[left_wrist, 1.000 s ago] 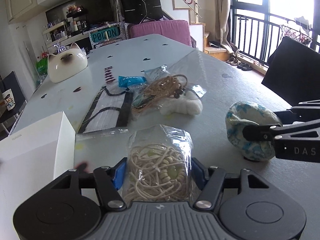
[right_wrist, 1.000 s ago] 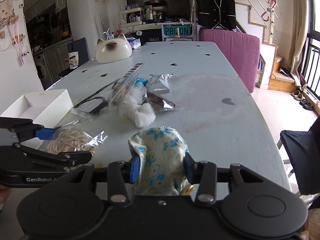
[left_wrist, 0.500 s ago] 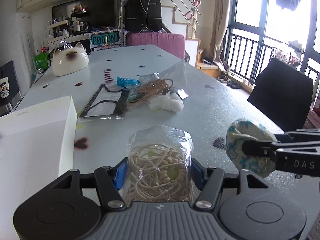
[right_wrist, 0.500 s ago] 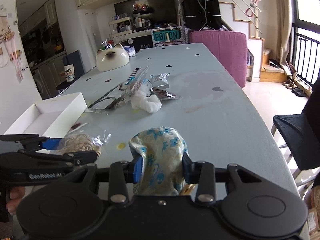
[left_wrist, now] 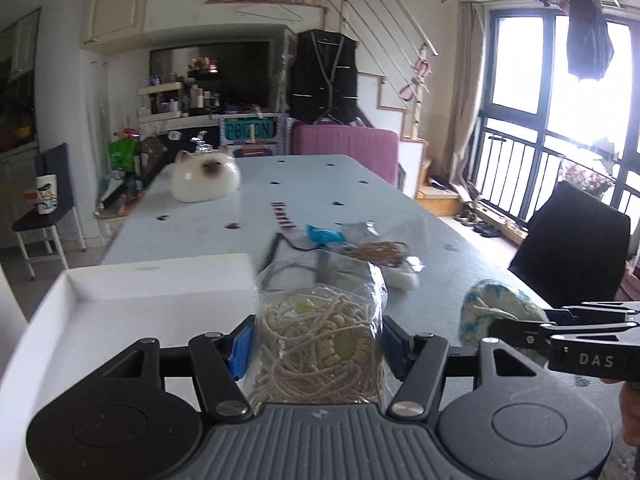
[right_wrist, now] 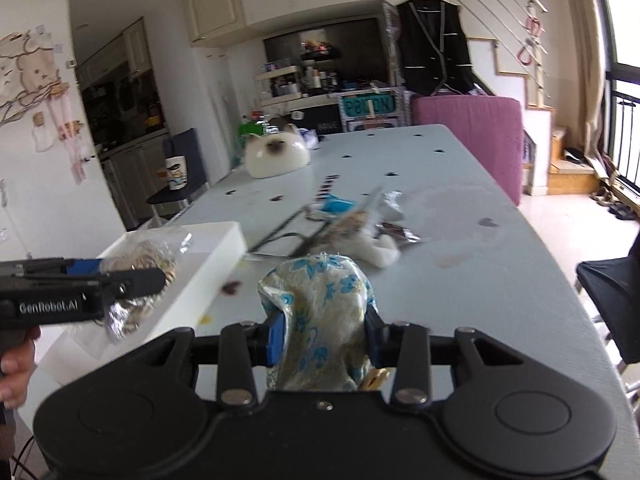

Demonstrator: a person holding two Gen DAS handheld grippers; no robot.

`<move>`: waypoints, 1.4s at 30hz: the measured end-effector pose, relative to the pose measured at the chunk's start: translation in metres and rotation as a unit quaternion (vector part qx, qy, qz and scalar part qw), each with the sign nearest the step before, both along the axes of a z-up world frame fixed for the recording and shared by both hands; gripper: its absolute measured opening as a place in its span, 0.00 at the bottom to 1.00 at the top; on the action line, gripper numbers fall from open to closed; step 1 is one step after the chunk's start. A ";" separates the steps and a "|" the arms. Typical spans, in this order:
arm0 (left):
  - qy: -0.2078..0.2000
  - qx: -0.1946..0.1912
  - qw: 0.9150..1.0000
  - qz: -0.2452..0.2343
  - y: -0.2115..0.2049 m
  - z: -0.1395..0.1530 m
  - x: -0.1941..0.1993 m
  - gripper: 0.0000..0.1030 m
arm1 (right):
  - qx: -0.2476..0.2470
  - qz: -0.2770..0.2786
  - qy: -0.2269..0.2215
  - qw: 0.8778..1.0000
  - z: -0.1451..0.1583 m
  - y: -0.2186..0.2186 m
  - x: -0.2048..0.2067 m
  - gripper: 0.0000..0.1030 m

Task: Organize soft objects
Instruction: 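Carry the bag with the left tool while the right tool carries the pouch to the white box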

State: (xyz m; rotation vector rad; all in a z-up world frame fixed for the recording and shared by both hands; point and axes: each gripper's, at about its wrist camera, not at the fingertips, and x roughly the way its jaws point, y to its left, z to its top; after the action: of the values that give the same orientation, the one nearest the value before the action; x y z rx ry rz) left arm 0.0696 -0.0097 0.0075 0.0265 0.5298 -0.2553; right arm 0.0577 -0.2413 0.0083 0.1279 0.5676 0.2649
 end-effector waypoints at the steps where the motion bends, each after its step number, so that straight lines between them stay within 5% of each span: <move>1: -0.001 0.003 1.000 0.007 0.007 0.002 0.000 0.62 | 0.003 0.006 0.001 1.000 0.001 0.006 0.000 0.39; 12: 0.031 0.052 0.995 0.083 0.086 -0.004 0.006 0.62 | 0.030 0.072 0.015 0.997 0.005 0.072 0.011 0.39; 23: 0.095 0.125 0.977 0.142 0.162 -0.039 0.010 0.62 | 0.046 0.159 0.043 0.985 0.002 0.145 0.018 0.39; 34: 0.101 0.163 0.971 0.145 0.169 -0.057 0.004 0.64 | 0.042 0.205 0.079 0.975 0.000 0.202 0.037 0.39; 39: 0.107 0.162 0.968 0.159 0.167 -0.058 0.003 0.79 | 0.020 0.210 0.081 0.974 0.004 0.232 0.059 0.39; 42: 0.086 0.171 0.969 0.156 0.164 -0.052 -0.004 0.79 | 0.016 0.214 0.082 0.973 0.005 0.251 0.075 0.40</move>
State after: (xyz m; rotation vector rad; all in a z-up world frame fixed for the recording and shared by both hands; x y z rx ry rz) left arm 0.0660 0.1539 -0.0449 0.2555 0.7362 0.1449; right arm 0.1324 0.0101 0.0133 0.0581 0.7528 0.6872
